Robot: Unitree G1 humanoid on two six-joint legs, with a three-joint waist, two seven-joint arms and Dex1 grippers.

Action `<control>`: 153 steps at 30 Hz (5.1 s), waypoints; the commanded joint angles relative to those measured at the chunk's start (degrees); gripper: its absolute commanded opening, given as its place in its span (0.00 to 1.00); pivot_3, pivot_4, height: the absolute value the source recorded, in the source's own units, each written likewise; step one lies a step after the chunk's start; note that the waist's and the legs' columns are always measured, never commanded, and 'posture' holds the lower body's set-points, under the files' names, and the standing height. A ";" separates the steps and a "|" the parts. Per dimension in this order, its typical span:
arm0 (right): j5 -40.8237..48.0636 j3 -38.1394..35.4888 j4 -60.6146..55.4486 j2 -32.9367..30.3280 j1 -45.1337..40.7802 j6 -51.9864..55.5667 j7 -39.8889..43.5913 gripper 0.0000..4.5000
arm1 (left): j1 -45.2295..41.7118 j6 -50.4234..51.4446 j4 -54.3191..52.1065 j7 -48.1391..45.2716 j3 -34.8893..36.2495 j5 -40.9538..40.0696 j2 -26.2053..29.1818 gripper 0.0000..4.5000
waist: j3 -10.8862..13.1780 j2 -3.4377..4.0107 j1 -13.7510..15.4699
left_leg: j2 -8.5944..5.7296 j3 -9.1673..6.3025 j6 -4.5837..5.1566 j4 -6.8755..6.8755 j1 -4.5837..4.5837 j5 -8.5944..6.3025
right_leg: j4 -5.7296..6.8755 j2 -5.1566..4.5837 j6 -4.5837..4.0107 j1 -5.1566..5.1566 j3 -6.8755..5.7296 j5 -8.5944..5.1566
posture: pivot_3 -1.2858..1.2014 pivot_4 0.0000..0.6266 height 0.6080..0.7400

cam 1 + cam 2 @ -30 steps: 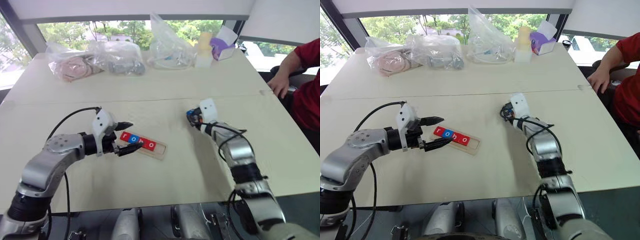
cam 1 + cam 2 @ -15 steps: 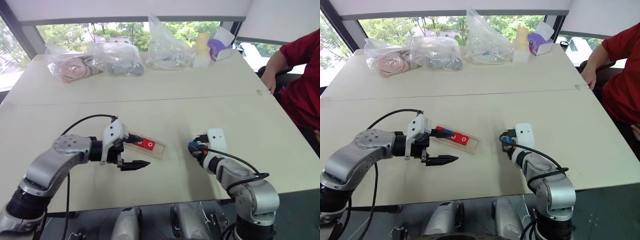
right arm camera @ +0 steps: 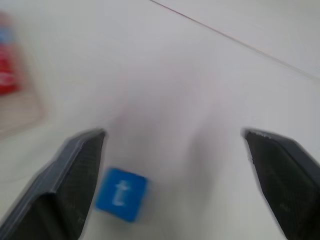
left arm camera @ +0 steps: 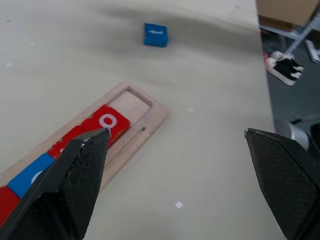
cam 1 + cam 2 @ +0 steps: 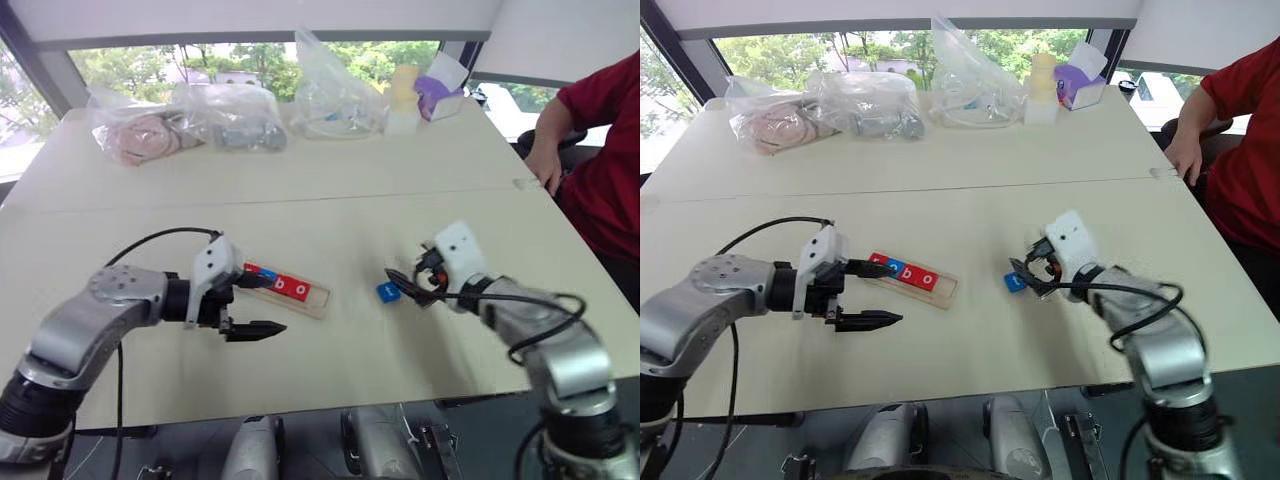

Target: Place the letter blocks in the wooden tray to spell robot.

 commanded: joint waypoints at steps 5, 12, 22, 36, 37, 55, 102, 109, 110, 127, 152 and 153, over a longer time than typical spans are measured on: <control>-6.09 8.88 23.83 -11.81 -4.02 -32.71 29.77 1.00 | -3.02 1.74 -2.70 -4.02 2.39 -4.00 3.43 1.00 | 0.02 -0.02 0.03 | -0.01 0.02 0.02 0.04 0.00 -0.01 | 0.04 -0.01 0.01 0.01 -0.05 -0.02 | 0.52 0.24 0.96; -13.99 16.46 48.82 -5.29 -18.26 -53.87 35.10 1.00 | 1.18 2.32 -5.32 -2.46 4.50 -5.22 3.78 1.00 | 0.08 -0.01 -0.42 | 0.01 0.06 0.02 0.14 0.10 0.00 | 0.20 0.03 -0.04 0.01 0.09 0.04 | 0.52 0.24 0.96; -16.83 18.92 69.87 1.48 -28.02 -64.58 39.96 0.94 | 6.54 2.73 -9.62 0.26 7.33 -6.26 4.63 1.00 | 0.12 -0.02 0.06 | 0.00 0.02 0.01 0.22 0.09 0.00 | 0.18 -0.11 -0.03 0.09 0.09 0.02 | 0.52 0.24 0.96; -6.08 13.05 45.73 7.08 -25.97 -31.54 34.05 0.26 | 6.94 0.00 -5.21 0.38 7.55 -2.58 5.33 1.00 | 0.15 0.06 -0.12 | 0.06 0.03 -0.01 0.20 0.25 0.01 | 0.39 -0.08 -0.04 0.10 0.16 0.05 | 0.52 0.24 0.96; -6.55 13.50 41.02 8.35 -25.34 -27.52 30.27 0.26 | 6.21 0.09 -3.73 0.78 8.15 -2.88 4.82 1.00 | 0.15 0.06 -0.08 | 0.06 0.02 -0.01 0.20 0.24 0.01 | 0.41 -0.07 -0.02 0.08 0.16 0.06 | 0.52 0.24 0.96; -10.54 20.73 9.44 14.04 -13.22 4.26 2.34 0.26 | 7.96 -1.45 0.04 1.94 8.73 -0.56 4.61 1.00 | 0.14 0.03 0.27 | 0.02 0.00 -0.03 0.21 0.00 0.02 | 0.28 -0.15 -0.06 -0.09 0.08 0.04 | 0.52 0.24 0.96; -9.81 24.72 10.32 14.95 -13.07 1.56 -3.40 0.26 | 7.62 -0.72 -2.10 5.83 5.51 0.41 2.57 1.00 | 0.13 0.02 0.03 | 0.02 -0.02 -0.03 0.19 0.00 0.02 | 0.28 -0.09 -0.04 -0.09 0.08 0.04 | 0.52 0.24 0.96; -9.97 25.71 10.74 14.92 -12.61 1.01 -3.44 0.26 | 7.28 -0.69 -2.11 6.07 5.47 0.36 2.46 1.00 | 0.13 0.01 0.03 | 0.01 -0.02 -0.03 0.19 0.00 0.02 | 0.27 -0.09 -0.04 -0.09 0.08 0.04 | 0.52 0.24 0.96; -10.00 25.85 10.72 14.95 -12.53 0.98 -3.45 0.26 | 7.38 -0.70 -2.18 6.07 5.51 0.31 2.46 1.00 | 0.13 0.01 0.01 | 0.01 -0.02 -0.03 0.19 0.00 0.02 | 0.27 -0.09 -0.04 -0.09 0.08 0.05 | 0.52 0.24 0.96; -11.47 26.14 12.29 15.39 -13.66 -1.18 -5.21 0.99 | 7.31 -0.45 -2.66 6.99 5.69 -0.03 2.25 1.00 | 0.13 0.01 0.02 | 0.02 -0.02 -0.03 0.19 0.00 0.02 | 0.27 -0.09 -0.04 -0.09 0.08 0.04 | 0.52 0.24 0.96; -14.32 24.54 18.18 13.50 -15.77 -8.82 -5.10 0.99 | 7.33 -1.09 -2.08 7.51 5.19 0.51 1.48 1.00 | 0.13 0.01 0.03 | 0.01 -0.01 -0.03 0.19 0.00 0.02 | 0.27 -0.09 -0.03 -0.09 0.09 0.05 | 0.52 0.24 0.96; -13.07 24.01 16.80 13.55 -15.34 -7.96 -4.32 0.99 | 7.53 -1.08 -2.15 7.45 5.32 0.51 1.56 1.00 | 0.13 0.01 0.03 | 0.01 -0.01 -0.03 0.19 0.00 0.02 | 0.28 -0.09 -0.03 -0.09 0.09 0.05 | 0.52 0.24 0.96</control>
